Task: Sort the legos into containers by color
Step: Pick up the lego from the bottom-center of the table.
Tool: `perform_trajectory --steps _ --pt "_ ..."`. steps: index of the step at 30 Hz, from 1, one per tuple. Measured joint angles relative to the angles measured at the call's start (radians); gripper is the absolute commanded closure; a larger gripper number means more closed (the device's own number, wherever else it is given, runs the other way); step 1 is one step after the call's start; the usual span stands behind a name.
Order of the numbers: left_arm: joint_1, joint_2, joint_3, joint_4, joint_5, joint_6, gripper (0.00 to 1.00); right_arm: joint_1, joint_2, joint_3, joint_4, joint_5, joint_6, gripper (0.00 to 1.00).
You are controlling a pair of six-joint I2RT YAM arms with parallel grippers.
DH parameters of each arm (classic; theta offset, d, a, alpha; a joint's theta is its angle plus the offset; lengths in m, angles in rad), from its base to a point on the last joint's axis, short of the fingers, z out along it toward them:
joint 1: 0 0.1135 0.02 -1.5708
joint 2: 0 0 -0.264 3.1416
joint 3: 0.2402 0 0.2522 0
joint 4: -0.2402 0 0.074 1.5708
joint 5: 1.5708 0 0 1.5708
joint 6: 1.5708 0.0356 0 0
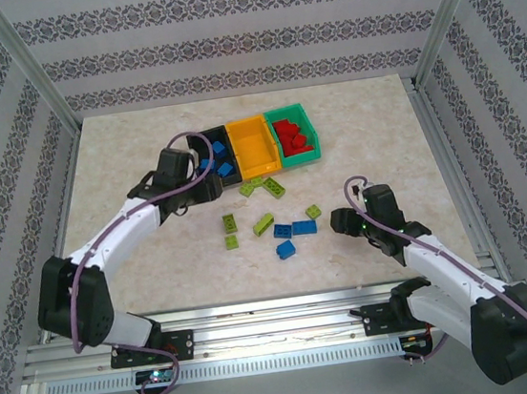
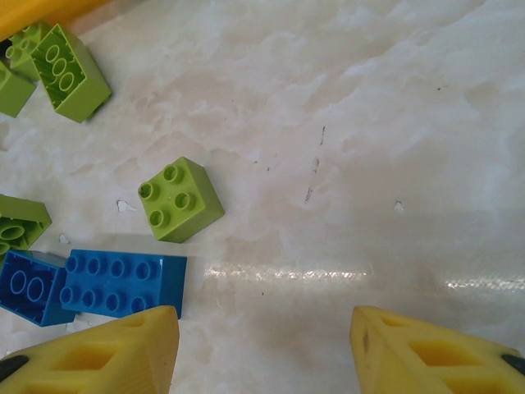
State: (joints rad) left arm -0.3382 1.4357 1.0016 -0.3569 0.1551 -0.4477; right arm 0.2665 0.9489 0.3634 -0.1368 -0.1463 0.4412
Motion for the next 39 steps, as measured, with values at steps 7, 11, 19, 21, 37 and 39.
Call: perform_trajectory --steps 7,11,19,21,37,39 --pt "-0.009 -0.076 -0.140 0.054 0.050 -0.077 0.33 0.031 0.042 0.024 -0.021 -0.032 0.003 0.42" --pt "-0.036 -0.137 -0.240 0.117 0.059 -0.136 0.33 0.116 0.047 0.055 -0.047 -0.053 0.034 0.42" --pt "-0.102 -0.169 -0.372 0.220 0.058 -0.233 0.33 0.316 0.111 0.090 -0.078 -0.060 0.114 0.43" --pt "-0.121 -0.169 -0.394 0.249 0.058 -0.253 0.33 0.343 0.138 0.105 -0.087 -0.060 0.120 0.43" --pt "-0.159 -0.273 -0.521 0.324 0.023 -0.332 0.33 0.451 0.321 0.241 -0.117 -0.033 0.129 0.42" --pt "-0.159 -0.283 -0.530 0.325 0.019 -0.335 0.33 0.481 0.373 0.274 -0.118 -0.019 0.121 0.42"
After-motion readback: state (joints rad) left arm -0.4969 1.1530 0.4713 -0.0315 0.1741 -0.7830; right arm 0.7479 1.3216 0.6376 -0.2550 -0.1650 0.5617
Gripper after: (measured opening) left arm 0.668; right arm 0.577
